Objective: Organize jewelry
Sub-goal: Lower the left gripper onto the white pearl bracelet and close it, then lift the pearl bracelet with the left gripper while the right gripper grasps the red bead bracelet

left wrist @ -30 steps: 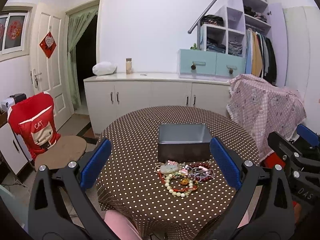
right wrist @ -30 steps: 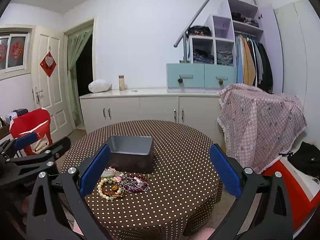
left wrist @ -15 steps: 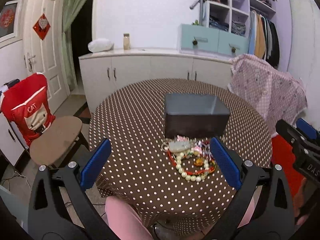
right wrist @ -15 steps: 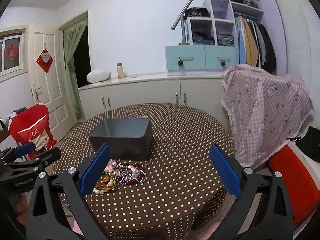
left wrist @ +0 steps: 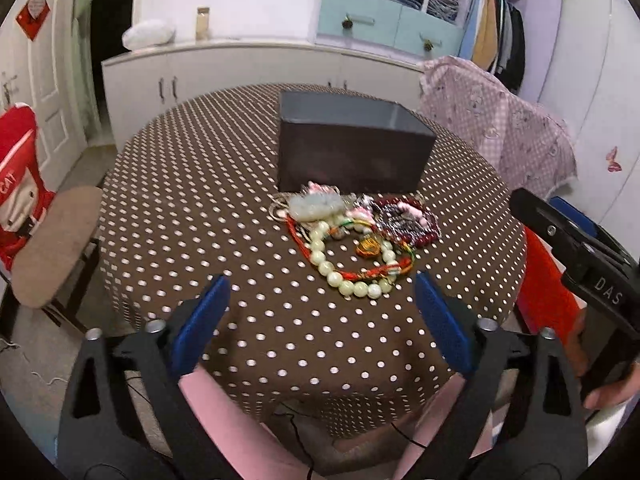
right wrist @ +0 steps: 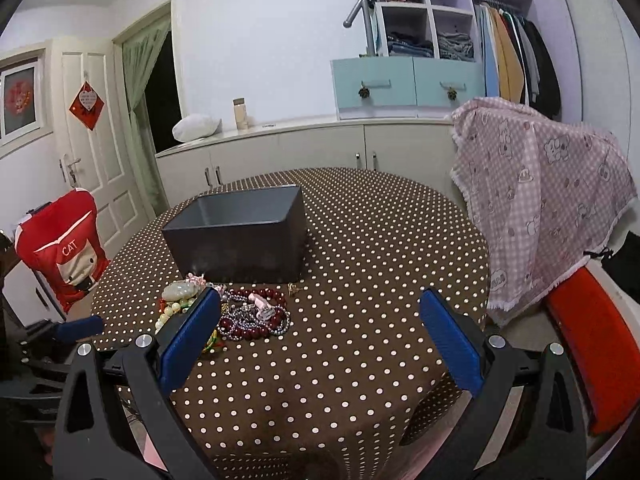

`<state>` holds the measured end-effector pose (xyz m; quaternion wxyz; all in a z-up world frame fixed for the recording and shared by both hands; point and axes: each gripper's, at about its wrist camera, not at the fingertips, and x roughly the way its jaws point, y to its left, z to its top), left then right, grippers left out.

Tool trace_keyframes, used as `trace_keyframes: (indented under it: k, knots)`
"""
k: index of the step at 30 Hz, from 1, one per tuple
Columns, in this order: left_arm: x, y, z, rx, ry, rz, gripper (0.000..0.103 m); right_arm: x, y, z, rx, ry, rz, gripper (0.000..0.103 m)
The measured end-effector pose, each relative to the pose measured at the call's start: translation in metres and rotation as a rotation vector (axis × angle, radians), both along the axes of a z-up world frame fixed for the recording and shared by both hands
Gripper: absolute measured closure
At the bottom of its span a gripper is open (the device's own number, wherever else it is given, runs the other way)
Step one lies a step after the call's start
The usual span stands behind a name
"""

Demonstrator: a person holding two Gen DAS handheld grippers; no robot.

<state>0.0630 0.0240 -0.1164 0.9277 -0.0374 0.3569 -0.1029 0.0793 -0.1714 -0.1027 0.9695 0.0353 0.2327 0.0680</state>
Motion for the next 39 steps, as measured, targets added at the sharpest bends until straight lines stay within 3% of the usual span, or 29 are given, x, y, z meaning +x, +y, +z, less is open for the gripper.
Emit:
trace_keyframes:
  k: [3,6,8,17,21,24,27,31,39]
  knots:
    - [0.007,-0.001,-0.006,-0.002,0.025,0.000,0.029,0.003,0.000,-0.003,-0.001,0.011,0.000,0.007]
    - [0.015,0.000,-0.011,-0.028,0.049,0.003,0.046,0.003,0.003,-0.006,-0.010,0.017,0.002,0.007]
    - [0.017,-0.002,-0.012,-0.031,0.047,0.006,0.070,0.004,0.004,-0.008,-0.016,0.022,0.002,0.007]
    - [0.031,0.005,-0.016,-0.073,0.055,0.042,0.081,0.012,0.003,-0.012,-0.024,0.034,-0.002,0.007]
    - [0.034,0.002,-0.017,-0.050,0.036,0.047,0.083,0.017,0.006,-0.016,-0.031,0.042,-0.005,0.007]
    - [0.034,0.000,-0.017,-0.014,0.024,0.057,0.092,0.023,0.006,-0.020,-0.037,0.056,-0.015,0.007]
    - [0.034,0.003,-0.016,-0.032,0.015,0.057,0.093,0.029,0.006,-0.022,-0.034,0.058,0.003,0.008]
    - [0.030,0.012,-0.008,-0.068,-0.027,0.053,0.093,0.037,0.008,-0.022,-0.083,0.053,-0.010,0.019]
    - [0.024,0.017,0.002,-0.087,-0.090,0.024,0.093,0.071,0.011,-0.037,-0.119,0.160,0.041,0.040]
